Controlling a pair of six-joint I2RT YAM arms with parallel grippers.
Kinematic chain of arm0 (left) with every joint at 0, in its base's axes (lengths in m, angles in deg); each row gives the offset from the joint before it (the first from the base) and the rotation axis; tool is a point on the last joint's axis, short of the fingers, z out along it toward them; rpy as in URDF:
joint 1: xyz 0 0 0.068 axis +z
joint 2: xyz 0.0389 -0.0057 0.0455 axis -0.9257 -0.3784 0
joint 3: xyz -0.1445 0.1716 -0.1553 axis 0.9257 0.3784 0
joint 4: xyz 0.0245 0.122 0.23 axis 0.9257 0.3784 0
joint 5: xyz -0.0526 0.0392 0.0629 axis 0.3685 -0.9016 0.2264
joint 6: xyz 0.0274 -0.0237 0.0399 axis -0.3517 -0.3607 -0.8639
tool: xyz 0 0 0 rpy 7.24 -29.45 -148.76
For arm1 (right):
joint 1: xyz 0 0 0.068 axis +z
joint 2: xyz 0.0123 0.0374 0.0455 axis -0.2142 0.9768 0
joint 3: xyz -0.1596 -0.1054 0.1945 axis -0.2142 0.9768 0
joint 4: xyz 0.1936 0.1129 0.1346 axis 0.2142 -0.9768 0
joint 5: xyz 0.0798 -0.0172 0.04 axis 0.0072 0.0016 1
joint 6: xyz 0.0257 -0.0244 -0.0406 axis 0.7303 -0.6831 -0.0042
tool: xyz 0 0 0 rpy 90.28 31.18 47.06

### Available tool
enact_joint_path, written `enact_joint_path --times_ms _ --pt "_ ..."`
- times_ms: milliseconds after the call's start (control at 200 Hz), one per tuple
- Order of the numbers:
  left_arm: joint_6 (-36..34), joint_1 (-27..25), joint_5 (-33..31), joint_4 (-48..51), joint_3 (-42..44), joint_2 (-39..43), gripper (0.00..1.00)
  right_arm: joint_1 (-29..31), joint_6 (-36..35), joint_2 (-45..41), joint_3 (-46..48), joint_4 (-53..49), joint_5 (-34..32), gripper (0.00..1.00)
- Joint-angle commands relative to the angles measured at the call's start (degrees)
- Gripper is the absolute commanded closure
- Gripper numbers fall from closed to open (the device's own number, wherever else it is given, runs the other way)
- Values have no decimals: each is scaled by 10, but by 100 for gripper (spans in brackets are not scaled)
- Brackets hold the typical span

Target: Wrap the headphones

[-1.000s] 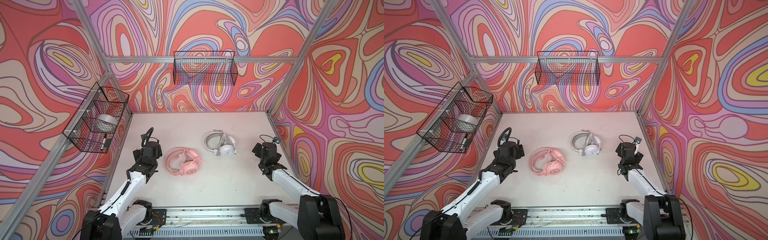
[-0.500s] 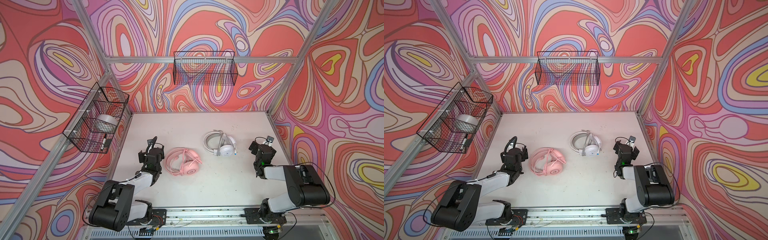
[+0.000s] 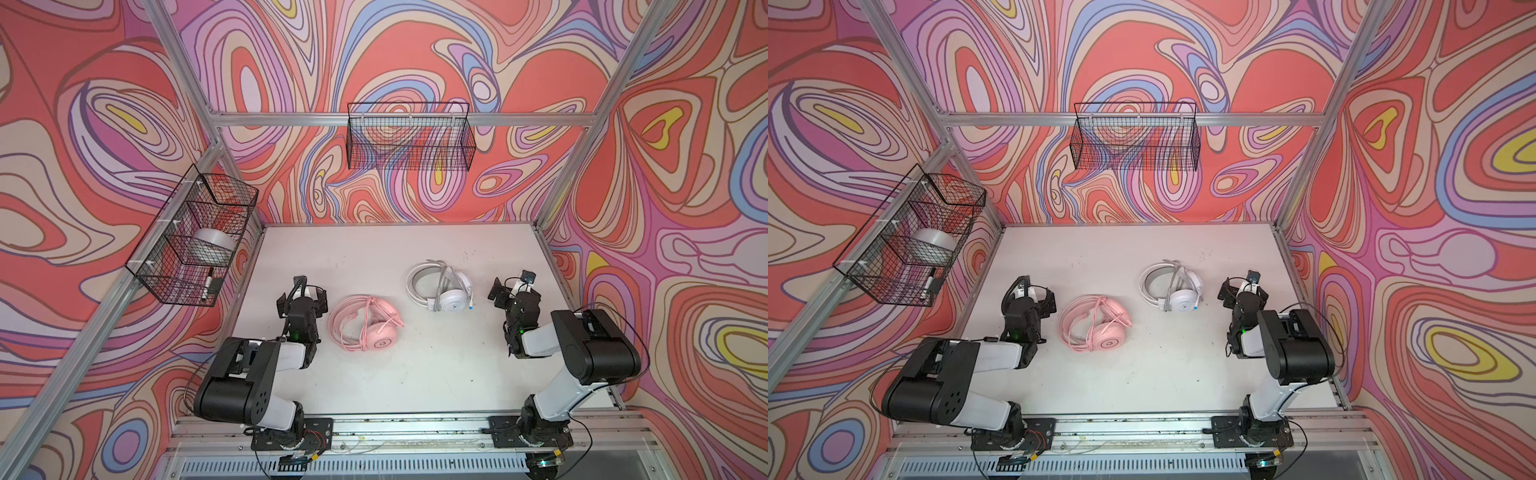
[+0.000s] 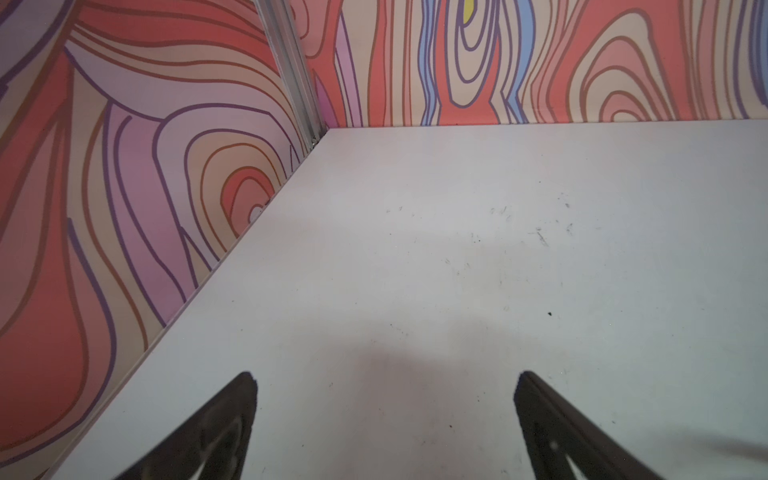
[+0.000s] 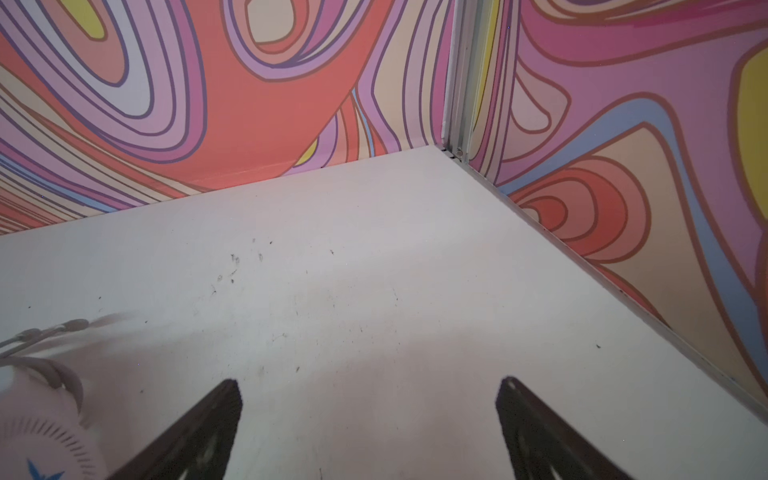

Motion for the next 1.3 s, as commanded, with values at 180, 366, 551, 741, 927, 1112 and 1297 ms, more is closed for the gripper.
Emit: enact_joint_path --times_ms 180,366,551,741,927,1112,1297 --pt "14 38 72 6 -24 -29 0 0 -15 0 -30 -36 16 2" --pt "19 42 80 55 -44 -23 0 5 -25 6 -51 -63 19 1" --pt "15 43 80 35 -40 -29 0 6 -26 7 -51 -63 19 2" --pt "16 42 80 35 -38 -28 0 6 -26 6 -49 -61 20 2" --pt "16 42 80 34 -39 -29 0 6 -26 7 -50 -61 19 1" --pt "17 42 80 34 -39 -29 0 6 -26 7 -50 -61 19 2" --pt "17 42 80 36 -40 -30 0 6 -26 7 -50 -61 19 2"
